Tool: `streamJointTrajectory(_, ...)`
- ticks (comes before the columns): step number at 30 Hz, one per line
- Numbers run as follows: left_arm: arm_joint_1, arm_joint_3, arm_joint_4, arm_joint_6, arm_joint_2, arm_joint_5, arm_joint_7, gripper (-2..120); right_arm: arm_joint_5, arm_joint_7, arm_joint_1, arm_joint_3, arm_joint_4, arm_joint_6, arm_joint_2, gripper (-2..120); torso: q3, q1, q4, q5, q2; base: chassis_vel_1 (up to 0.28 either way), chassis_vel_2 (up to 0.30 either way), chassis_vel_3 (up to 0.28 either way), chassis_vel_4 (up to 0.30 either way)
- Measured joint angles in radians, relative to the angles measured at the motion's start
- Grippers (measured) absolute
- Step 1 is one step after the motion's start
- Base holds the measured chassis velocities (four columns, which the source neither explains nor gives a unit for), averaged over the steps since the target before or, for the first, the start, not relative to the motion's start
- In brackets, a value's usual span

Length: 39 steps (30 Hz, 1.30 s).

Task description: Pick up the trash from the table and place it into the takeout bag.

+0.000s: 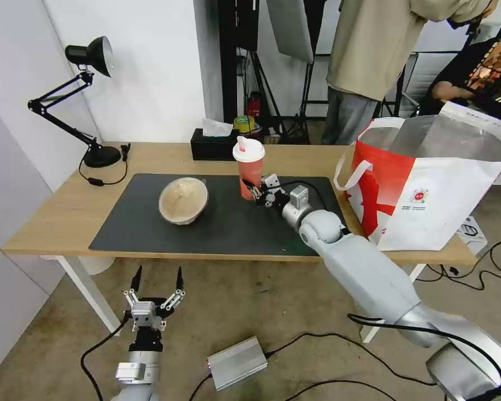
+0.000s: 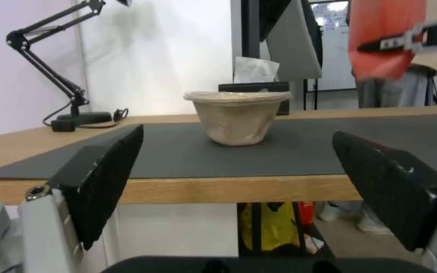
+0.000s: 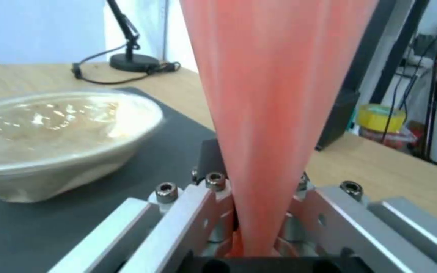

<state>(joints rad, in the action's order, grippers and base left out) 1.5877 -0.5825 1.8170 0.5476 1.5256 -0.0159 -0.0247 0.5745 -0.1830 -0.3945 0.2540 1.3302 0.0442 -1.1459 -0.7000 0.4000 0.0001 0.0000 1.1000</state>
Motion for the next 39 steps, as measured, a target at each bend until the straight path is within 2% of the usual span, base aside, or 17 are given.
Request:
streamJointTrajectory(14, 0.000, 0.003, 0.002, 0.006, 0.001, 0.008, 0.000, 100, 0.093, 0.041, 0.001, 0.035, 0.233, 0.058, 0.182, 6, 0.000, 0.000, -0.0001, 0.0002, 0.000, 0.000, 0.000, 0.000, 0.000)
streamJointTrajectory(26, -0.001, 0.006, -0.002, 0.005, -0.007, 0.009, 0.000, 100, 0.168, 0.056, 0.036, 0.035, 0.364, 0.091, 0.303, 6, 0.000, 0.000, -0.0001, 0.0001, 0.000, 0.000, 0.000, 0.000, 0.000)
streamJointTrajectory(34, -0.001, 0.009, -0.002, 0.005, -0.010, 0.010, 0.000, 100, 0.230, 0.049, 0.050, -0.001, 0.451, 0.107, 0.416, 6, 0.000, 0.000, -0.0002, 0.0001, 0.000, 0.000, 0.000, 0.000, 0.000)
streamJointTrajectory(39, 0.000, 0.010, -0.006, 0.005, -0.009, 0.013, 0.000, 100, 0.255, 0.049, 0.048, -0.031, 0.488, 0.110, 0.456, 6, 0.000, 0.000, -0.0001, 0.0000, 0.000, 0.000, 0.000, 0.000, 0.000)
